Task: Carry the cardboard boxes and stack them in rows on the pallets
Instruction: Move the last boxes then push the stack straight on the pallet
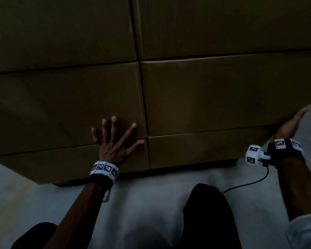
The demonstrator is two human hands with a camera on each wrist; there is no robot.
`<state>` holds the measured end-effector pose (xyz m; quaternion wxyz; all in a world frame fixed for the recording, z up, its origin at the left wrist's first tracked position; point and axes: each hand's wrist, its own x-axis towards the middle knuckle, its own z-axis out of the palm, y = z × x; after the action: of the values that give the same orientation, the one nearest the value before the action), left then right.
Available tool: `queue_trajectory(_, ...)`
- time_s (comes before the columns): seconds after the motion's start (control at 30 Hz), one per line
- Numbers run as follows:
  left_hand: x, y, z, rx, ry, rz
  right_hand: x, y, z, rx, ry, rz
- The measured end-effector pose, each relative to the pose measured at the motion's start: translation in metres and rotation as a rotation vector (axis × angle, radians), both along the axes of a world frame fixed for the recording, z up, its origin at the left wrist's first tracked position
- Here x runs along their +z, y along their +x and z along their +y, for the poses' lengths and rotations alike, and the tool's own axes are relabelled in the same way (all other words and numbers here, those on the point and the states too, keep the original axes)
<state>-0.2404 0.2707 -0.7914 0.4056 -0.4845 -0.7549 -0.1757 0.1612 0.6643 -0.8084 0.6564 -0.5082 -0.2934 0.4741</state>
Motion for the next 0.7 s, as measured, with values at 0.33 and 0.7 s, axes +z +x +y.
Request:
queue_trajectory(0.33,0.002,0.000,-0.003,-0.002,0.046,0.032,0.010,-0.007,-0.027,0.015,0.011,0.011)
queue_trajectory(0.7,-0.002,-0.010,0.007,0.014,0.151,0.227,0.035,0.011,-0.008,0.016,-0.041,-0.093)
